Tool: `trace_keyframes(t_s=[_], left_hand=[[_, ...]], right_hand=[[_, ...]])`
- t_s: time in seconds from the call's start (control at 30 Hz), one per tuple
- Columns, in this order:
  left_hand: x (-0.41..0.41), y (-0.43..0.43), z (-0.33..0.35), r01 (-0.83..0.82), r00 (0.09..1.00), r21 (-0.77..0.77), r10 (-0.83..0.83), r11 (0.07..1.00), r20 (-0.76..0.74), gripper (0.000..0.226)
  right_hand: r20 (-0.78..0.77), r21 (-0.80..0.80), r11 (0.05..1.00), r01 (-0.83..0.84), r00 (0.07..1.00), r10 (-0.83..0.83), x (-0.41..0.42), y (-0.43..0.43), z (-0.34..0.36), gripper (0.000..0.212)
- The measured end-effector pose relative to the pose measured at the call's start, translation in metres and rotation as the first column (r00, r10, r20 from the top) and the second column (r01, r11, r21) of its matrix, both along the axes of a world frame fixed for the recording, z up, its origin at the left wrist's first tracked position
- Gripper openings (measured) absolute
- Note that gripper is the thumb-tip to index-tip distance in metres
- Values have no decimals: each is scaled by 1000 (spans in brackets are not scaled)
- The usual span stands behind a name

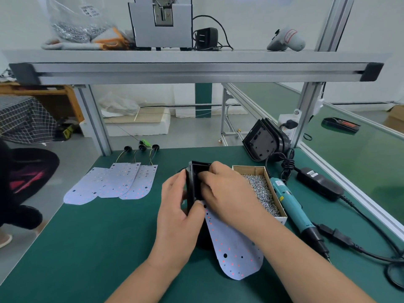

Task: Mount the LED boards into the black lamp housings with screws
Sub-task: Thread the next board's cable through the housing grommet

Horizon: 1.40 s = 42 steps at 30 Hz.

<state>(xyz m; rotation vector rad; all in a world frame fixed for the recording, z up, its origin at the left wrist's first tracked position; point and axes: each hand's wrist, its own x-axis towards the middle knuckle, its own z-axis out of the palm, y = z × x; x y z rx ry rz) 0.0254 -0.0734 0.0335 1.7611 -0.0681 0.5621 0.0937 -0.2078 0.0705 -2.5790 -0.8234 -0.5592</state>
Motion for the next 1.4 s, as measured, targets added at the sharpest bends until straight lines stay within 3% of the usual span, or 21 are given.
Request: trace_keyframes(t_s=[0.07, 0.13, 0.27, 0.33, 0.47, 0.57, 0.63, 0.8, 1.0, 1.13, 1.4], left_hand=[[-1, -2, 1, -4, 1000, -26, 3, 1000, -28, 67], [-1, -4, 2, -30, 997, -64, 25, 998, -71, 66], [2, -5, -5, -68, 980, -143, 39, 987, -194, 63], [4, -3, -8, -74, 969, -169, 31, 983, -244, 59], [6, -1, -7, -119, 959, -219, 55, 968, -277, 54], [9, 2, -9, -109, 957, -247, 34, 963, -288, 46], [12, 4, -13, -103, 962, -271, 26, 957, -273, 42], [15, 5, -20, -91, 963, -316, 3, 944, -268, 42], [17, 2, -22, -71, 974, -389, -21, 918, -226, 38], [14, -2, -15, -58, 984, -368, -10, 928, -180, 37], [12, -1, -16, -9, 986, -336, -48, 942, -161, 25]], right_hand=[[-30, 44, 998, -35, 999, 37, 2, -5, 0, 21], [-56, 196, 979, -50, 997, 62, 1, -12, 0, 22], [16, 389, 921, -3, 1000, -4, -3, -31, 4, 28], [-16, 303, 948, 95, 995, -94, -1, -45, 8, 27], [-289, -52, 973, 223, 930, -229, 10, -76, 16, 33], [-485, -63, 981, 182, 854, -189, 13, -87, 14, 35], [-535, -94, 987, 127, 830, -158, 15, -87, 11, 32], [-650, 198, 978, 73, 756, 75, 18, -91, 10, 16], [-661, 267, 963, 47, 736, 147, 12, -77, 7, 12], [-604, 563, 810, 162, 749, 271, 14, -71, 8, 9], [-546, 687, 693, 219, 784, 294, 12, -52, 3, 12]])
